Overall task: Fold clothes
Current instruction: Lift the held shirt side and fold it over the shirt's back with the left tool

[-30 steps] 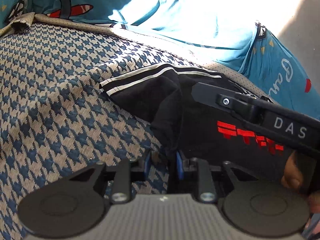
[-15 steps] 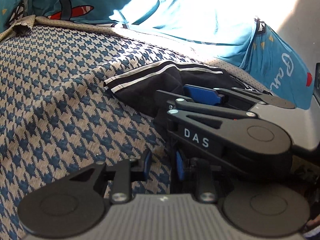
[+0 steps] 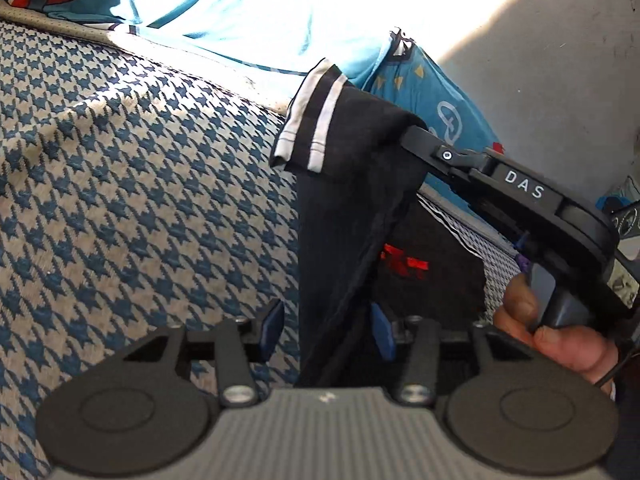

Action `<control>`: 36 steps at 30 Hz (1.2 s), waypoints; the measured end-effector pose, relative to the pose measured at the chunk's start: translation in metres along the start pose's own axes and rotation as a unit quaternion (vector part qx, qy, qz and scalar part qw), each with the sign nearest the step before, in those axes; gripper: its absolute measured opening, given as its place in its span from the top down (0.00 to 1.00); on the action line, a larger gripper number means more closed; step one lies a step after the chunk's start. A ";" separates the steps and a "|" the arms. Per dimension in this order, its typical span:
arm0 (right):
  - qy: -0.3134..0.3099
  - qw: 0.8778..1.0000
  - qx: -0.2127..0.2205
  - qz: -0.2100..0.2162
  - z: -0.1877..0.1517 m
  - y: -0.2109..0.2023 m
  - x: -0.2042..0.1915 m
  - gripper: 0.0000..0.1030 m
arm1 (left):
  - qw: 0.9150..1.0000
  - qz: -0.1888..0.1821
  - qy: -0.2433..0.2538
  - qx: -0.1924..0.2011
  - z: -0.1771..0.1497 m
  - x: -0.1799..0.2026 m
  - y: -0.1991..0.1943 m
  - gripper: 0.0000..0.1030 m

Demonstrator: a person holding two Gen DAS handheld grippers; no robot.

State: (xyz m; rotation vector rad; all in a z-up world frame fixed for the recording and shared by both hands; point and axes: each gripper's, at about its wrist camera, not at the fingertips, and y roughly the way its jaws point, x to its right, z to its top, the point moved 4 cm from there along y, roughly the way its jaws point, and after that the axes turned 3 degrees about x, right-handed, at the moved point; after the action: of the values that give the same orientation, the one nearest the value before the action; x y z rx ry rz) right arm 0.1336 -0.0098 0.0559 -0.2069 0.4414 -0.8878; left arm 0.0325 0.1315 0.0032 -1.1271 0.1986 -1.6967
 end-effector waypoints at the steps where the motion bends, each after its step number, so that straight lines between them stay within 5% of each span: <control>1: 0.020 1.000 0.012 -0.009 0.006 -0.015 0.011 0.94 | 1.000 -0.018 0.007 -0.008 -0.006 0.010 0.003 0.57; 7: 0.111 0.985 0.039 -0.128 -0.011 -0.130 0.117 0.94 | 0.992 -0.080 0.077 -0.063 -0.052 0.068 0.020 0.57; 12: 0.159 0.944 -0.005 -0.289 -0.036 -0.192 0.190 0.90 | 0.986 -0.092 0.097 -0.103 -0.101 0.093 0.032 0.57; 14: 0.160 0.940 -0.003 -0.300 -0.038 -0.209 0.204 0.90 | 0.985 -0.087 0.111 -0.096 -0.111 0.101 0.032 0.57; 18: 0.155 0.951 -0.008 -0.267 -0.038 -0.219 0.207 0.90 | 0.985 -0.070 0.151 -0.041 -0.105 0.112 0.023 0.47; 22: 0.138 0.972 -0.040 -0.188 -0.042 -0.200 0.188 0.89 | 0.988 -0.047 0.145 0.001 -0.083 0.103 0.017 0.36; 29: 0.061 0.986 -0.130 -0.082 -0.066 -0.160 0.138 0.89 | 0.991 -0.034 0.120 -0.038 -0.080 0.082 0.026 0.34; 36: 0.007 0.981 -0.178 -0.071 -0.088 -0.141 0.119 0.83 | 0.985 -0.052 0.148 -0.067 -0.099 0.095 0.029 0.31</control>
State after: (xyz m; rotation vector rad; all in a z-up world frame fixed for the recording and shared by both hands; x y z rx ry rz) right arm 0.0601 -0.1899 -0.0066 -0.5667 0.6038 -0.9457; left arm -0.0244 0.0044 -0.0140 -0.9911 0.4541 -1.9659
